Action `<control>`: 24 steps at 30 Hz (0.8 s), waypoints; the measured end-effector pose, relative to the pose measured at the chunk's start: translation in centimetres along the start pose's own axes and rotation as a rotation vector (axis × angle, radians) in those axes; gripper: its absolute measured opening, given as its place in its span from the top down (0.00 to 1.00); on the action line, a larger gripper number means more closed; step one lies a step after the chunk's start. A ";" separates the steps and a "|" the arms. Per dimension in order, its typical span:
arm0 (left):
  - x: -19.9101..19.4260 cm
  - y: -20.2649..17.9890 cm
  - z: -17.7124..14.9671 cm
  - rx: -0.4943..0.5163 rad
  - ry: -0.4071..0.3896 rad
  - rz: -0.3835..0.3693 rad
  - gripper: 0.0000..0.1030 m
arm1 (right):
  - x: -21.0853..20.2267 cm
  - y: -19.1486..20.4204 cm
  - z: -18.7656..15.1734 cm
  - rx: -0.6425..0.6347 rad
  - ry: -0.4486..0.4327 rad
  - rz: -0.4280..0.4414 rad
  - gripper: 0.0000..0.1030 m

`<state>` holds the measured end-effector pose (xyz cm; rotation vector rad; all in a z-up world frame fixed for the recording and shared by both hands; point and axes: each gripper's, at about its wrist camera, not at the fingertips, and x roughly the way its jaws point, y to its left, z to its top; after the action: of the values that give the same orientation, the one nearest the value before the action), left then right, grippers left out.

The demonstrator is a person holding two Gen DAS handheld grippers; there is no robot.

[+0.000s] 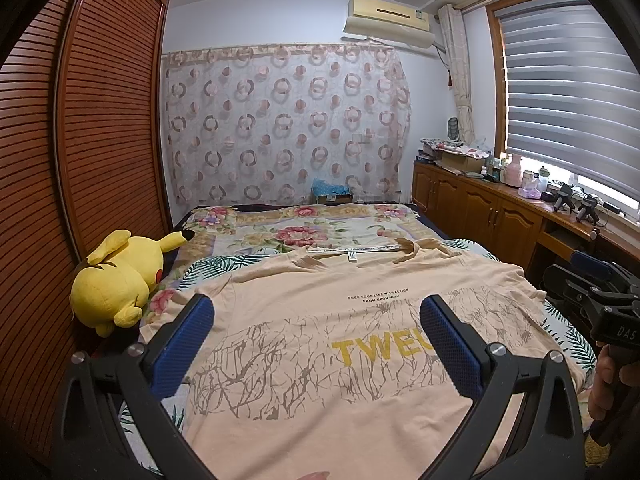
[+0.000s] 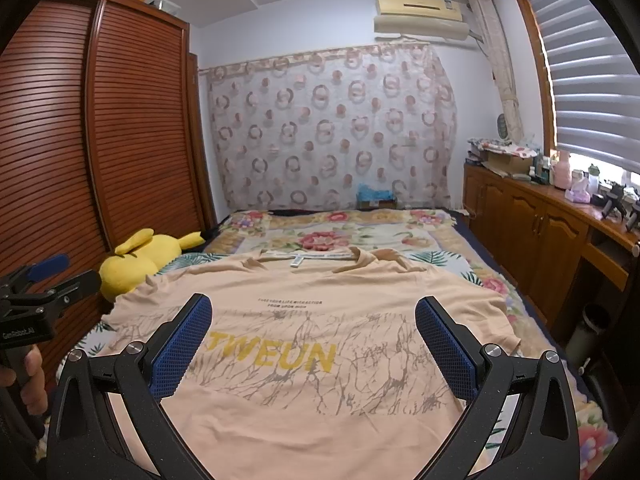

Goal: Fold small clothes
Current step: 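Move the left tool to the shirt's side edge and close on it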

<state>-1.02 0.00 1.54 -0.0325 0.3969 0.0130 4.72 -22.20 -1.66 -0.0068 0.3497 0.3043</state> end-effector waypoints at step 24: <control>6.1 7.6 -4.3 0.000 0.188 0.051 0.00 | 5.4 3.3 -2.6 -0.040 0.132 0.104 0.00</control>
<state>2.78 7.49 -4.95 -0.0233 0.5855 0.0607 7.71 -17.62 -5.80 -0.0483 0.4757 0.4145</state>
